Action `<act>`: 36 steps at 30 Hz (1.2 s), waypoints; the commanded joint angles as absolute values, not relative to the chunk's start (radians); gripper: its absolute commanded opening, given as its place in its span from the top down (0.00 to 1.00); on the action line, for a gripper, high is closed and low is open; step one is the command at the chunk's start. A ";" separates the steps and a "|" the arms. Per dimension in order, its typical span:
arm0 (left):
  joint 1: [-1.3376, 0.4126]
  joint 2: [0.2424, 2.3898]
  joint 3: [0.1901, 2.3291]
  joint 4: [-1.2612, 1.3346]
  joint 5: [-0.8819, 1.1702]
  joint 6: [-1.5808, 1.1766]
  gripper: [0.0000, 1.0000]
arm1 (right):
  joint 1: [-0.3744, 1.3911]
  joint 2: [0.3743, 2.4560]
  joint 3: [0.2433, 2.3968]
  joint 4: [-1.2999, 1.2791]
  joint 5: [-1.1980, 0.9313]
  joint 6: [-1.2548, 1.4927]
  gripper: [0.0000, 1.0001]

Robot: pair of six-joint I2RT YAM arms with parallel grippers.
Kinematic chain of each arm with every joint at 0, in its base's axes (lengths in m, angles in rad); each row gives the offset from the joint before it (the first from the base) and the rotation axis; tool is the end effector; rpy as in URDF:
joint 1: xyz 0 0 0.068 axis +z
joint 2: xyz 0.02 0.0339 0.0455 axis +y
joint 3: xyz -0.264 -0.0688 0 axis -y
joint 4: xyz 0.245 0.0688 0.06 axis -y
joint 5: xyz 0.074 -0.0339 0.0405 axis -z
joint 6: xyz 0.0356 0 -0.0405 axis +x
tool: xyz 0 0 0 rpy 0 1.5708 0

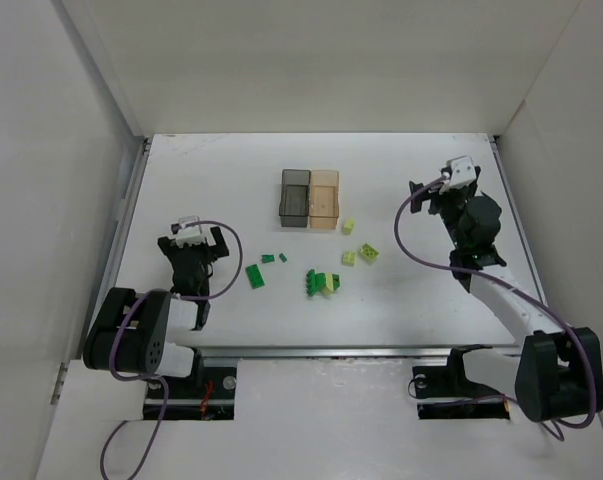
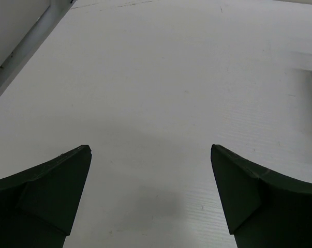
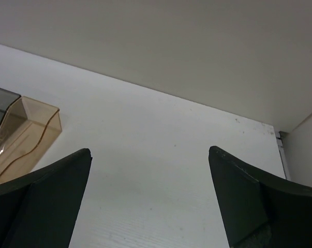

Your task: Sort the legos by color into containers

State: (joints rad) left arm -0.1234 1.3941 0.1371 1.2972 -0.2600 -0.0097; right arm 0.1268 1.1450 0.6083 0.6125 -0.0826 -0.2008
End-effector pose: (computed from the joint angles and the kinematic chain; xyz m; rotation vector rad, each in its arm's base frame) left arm 0.2141 -0.0173 0.1632 -0.1201 1.5280 0.0930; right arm 0.2589 0.0360 0.2885 -0.3093 1.4629 0.0021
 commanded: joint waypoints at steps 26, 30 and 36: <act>-0.241 1.121 1.040 -0.176 0.054 0.491 0.00 | 0.383 1.595 1.309 -0.613 0.028 -0.101 0.12; -0.259 1.083 0.976 -0.134 0.054 0.453 0.00 | 0.393 1.657 1.289 -0.626 0.006 -0.058 0.20; -0.259 1.028 0.913 -0.077 0.044 0.422 0.00 | 0.457 1.719 1.246 -0.635 0.014 -0.067 0.23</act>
